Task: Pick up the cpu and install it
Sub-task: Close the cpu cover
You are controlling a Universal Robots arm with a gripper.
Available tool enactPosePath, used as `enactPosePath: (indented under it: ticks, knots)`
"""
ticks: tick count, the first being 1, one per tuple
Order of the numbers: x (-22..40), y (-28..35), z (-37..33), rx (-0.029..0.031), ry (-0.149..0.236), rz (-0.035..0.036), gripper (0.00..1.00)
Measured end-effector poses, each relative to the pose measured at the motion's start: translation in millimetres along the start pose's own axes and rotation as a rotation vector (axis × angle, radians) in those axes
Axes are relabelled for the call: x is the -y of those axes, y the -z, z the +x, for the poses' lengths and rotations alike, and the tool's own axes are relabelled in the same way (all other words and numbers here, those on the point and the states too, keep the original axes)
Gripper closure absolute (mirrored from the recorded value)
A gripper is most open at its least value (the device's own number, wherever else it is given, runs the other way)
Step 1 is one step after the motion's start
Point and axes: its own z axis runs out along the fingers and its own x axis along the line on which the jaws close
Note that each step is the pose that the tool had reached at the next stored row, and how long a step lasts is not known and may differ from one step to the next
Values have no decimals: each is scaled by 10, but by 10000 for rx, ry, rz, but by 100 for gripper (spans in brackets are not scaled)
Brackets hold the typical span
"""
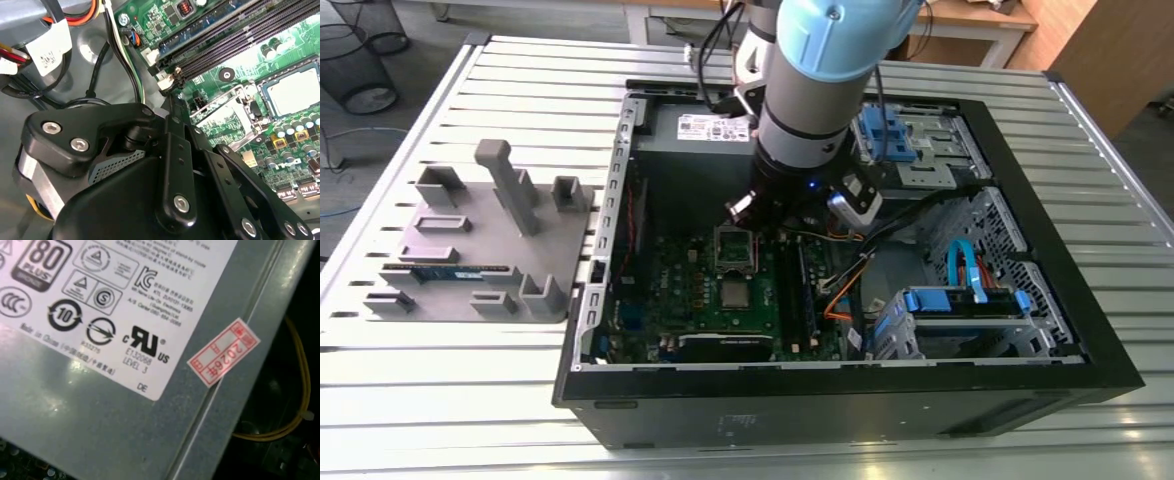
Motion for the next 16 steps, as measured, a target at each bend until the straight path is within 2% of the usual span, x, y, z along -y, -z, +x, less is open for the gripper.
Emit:
enactPosePath:
  ticks: [4, 11, 16]
  knots:
    - [-4, 23, 7, 3, 2, 2, 89]
    - [-7, 153, 9, 3, 2, 2, 89]
    - [14, 200, 21, 3, 2, 1, 89]
